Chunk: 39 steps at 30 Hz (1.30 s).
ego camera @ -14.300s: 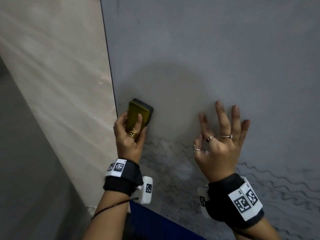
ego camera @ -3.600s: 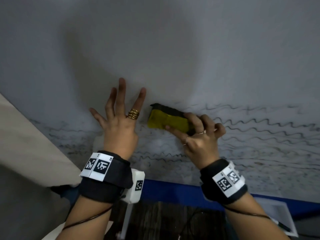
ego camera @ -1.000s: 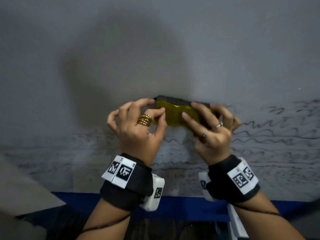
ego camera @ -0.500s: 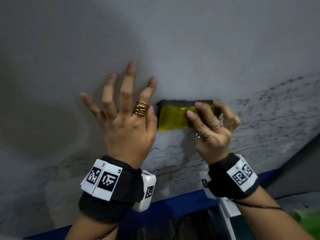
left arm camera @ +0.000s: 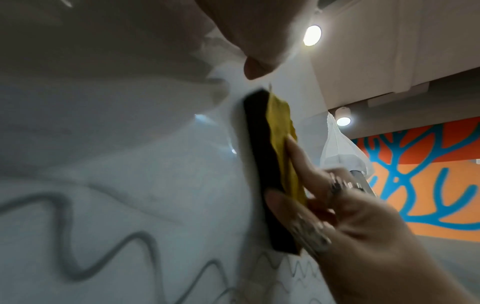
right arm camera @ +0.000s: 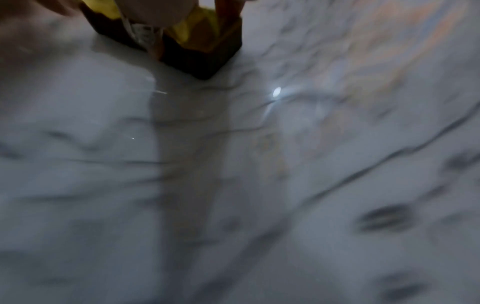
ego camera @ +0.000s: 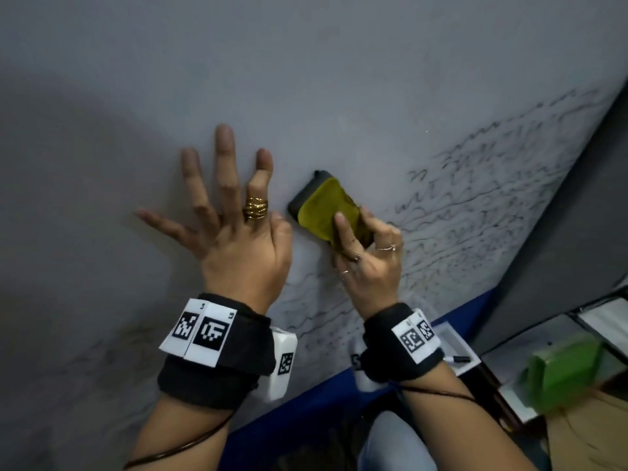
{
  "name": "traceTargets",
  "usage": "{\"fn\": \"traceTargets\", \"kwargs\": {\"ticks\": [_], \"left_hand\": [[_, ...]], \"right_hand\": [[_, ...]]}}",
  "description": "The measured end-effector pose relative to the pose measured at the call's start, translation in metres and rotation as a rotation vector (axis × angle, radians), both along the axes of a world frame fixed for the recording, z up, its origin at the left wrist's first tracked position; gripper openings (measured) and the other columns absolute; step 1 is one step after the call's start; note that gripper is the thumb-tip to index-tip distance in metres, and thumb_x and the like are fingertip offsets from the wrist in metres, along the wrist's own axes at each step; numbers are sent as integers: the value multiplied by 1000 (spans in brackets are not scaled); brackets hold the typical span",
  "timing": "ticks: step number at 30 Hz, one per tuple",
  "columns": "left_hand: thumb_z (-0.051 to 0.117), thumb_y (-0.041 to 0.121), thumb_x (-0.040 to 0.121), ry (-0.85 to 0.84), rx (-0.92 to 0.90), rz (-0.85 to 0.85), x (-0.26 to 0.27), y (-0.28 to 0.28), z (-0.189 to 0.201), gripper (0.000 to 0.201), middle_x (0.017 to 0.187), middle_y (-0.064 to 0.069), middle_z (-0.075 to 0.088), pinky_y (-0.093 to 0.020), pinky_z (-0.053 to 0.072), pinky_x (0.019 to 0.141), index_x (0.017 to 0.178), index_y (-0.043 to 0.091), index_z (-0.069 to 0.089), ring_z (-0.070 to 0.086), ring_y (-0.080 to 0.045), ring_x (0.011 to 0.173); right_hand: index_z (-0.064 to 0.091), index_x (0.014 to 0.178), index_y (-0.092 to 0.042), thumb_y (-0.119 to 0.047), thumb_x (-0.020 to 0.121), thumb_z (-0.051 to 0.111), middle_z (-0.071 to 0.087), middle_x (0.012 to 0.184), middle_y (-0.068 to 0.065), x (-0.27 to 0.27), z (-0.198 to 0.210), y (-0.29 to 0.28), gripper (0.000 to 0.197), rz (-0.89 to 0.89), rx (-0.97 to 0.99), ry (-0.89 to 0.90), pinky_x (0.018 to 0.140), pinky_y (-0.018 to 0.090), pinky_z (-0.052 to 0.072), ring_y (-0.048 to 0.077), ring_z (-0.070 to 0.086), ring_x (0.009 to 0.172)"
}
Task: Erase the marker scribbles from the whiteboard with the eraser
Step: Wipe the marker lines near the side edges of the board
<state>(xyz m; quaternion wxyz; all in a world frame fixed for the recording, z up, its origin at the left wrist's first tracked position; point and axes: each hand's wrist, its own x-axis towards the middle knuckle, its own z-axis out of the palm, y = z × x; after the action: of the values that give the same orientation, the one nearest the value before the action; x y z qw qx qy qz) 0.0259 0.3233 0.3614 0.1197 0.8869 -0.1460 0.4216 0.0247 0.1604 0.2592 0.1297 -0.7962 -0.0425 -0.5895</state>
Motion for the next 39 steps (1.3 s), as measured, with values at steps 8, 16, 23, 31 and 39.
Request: {"fn": "traceTargets", "kwargs": {"ticks": [8, 16, 23, 31, 39], "left_hand": [[47, 20, 68, 22, -118, 46, -16, -14, 14, 62, 155, -2, 22, -77, -3, 94, 130, 27, 48, 13, -31, 142], [51, 21, 71, -28, 55, -152, -23, -68, 19, 70, 156, -5, 16, -63, -11, 102, 139, 33, 40, 11, -30, 143], [39, 33, 80, 45, 146, -151, -9, -122, 27, 63, 158, -1, 11, -64, -16, 102, 143, 32, 34, 8, -26, 144], [42, 20, 58, 101, -8, -35, -9, -151, 26, 75, 156, -1, 17, -71, -12, 95, 132, 27, 51, 7, -26, 144], [42, 16, 55, 83, -3, 22, -4, -161, 20, 77, 156, -5, 16, -75, -9, 93, 131, 27, 48, 6, -29, 143]], "right_hand": [[58, 124, -15, -23, 72, 71, 39, 117, 5, 11, 34, -18, 54, 117, 292, -100, 84, 38, 45, 35, 47, 96], [61, 119, -13, -7, 67, 72, 42, 119, 9, 10, 32, -75, 54, 129, 362, -77, 93, 39, 42, 43, 47, 102], [66, 102, -21, -26, 81, 63, 47, 120, 8, 8, 22, -70, 22, 265, 124, -68, 91, 35, 36, 35, 44, 103], [56, 123, -25, -17, 71, 63, 37, 118, 0, 20, 31, -148, 53, 86, 359, -80, 91, 36, 42, 42, 45, 99], [55, 120, -27, -28, 82, 64, 40, 122, 8, 21, 29, -154, 39, 163, 47, -39, 92, 40, 39, 31, 39, 105]]}}
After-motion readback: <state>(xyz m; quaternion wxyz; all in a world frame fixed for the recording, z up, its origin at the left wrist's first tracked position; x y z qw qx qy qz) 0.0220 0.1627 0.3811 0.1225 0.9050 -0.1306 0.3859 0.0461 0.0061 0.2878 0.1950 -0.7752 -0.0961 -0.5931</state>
